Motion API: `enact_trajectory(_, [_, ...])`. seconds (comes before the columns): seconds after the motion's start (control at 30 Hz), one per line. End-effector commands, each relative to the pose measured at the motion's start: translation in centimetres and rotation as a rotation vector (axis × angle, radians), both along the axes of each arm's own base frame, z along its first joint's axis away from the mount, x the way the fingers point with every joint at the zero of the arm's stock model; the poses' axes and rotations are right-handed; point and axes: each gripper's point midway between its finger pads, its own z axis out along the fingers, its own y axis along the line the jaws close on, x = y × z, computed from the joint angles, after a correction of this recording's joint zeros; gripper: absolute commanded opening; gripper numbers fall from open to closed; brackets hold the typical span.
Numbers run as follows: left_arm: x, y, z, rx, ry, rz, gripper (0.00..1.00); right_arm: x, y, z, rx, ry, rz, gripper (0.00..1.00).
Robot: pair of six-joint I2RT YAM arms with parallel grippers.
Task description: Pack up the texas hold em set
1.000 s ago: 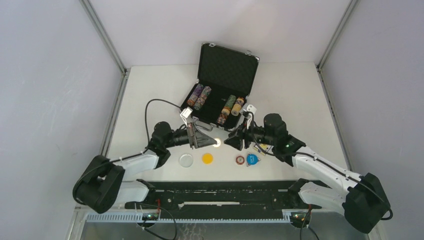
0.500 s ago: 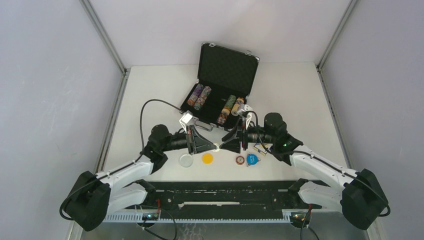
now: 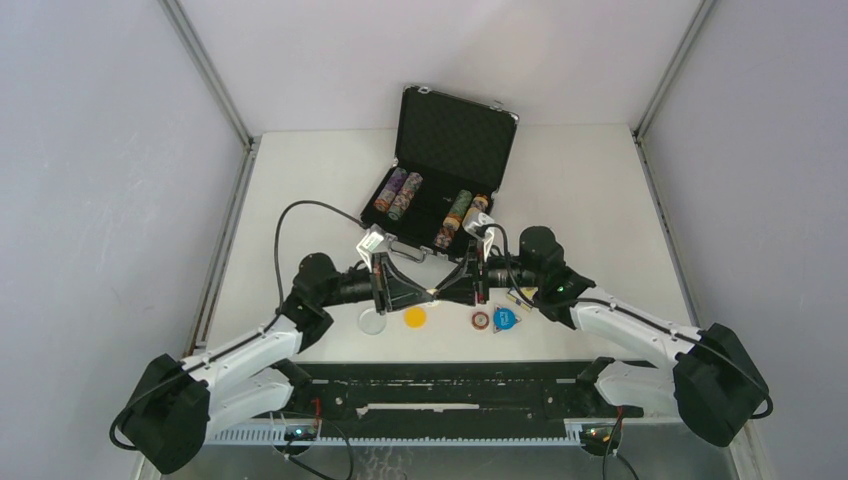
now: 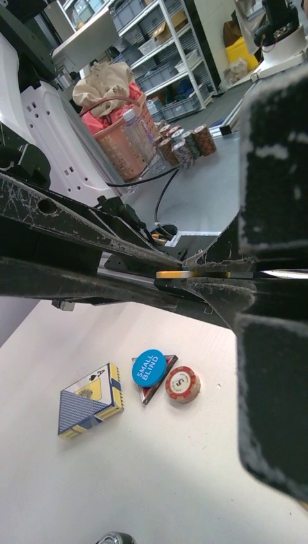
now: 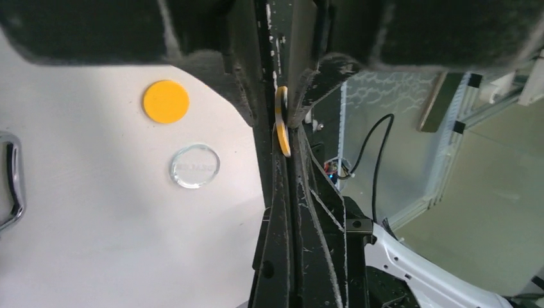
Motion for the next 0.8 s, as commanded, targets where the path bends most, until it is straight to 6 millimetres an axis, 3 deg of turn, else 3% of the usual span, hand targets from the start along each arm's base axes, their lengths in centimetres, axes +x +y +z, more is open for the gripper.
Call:
enact_trajectory(0.0, [0.1,-0.3,0.7,-0.012,-0.051,-0.003,0.0,-0.1,0.5,1.3,0.038,-0.052,0.02,0.23])
enact_trajectory(0.1, [0.5,-0.4,0.3,0.0,-0.031,0.011,0.06,0.0,0.4,1.4,0.038,-0.066,0.01,0.05])
enact_trajectory(0.13, [0.9,-0.3,0.1,0.01,-0.024,0.039,0.14,0.2,0.4,1.4,0.037,-0.072,-0.001,0.0])
enact_trajectory(0.27, [3.9,0.7,-2.2,0.138,0.025,0.227,0.64,1.8,0.1,1.1,0.011,-0.12,-0.083,0.0])
enact_trajectory(0.4, [7.3,3.4,-4.1,0.225,0.081,0.494,0.66,5.7,-1.1,0.6,-0.059,-0.186,-0.241,0.0])
enact_trajectory(0.47, [8.6,4.9,-4.8,0.242,0.114,0.591,0.67,8.2,-1.8,-0.8,-0.168,-0.202,-0.311,0.0])
enact_trajectory(0.6, [9.0,5.7,-5.3,0.223,0.164,0.594,0.67,12.6,-2.5,-3.5,-0.369,-0.228,-0.36,0.0])
enact_trajectory(0.77, [9.0,5.4,-5.6,0.221,0.172,0.566,0.67,18.1,-4.7,-6.3,-0.454,-0.2,-0.396,0.01])
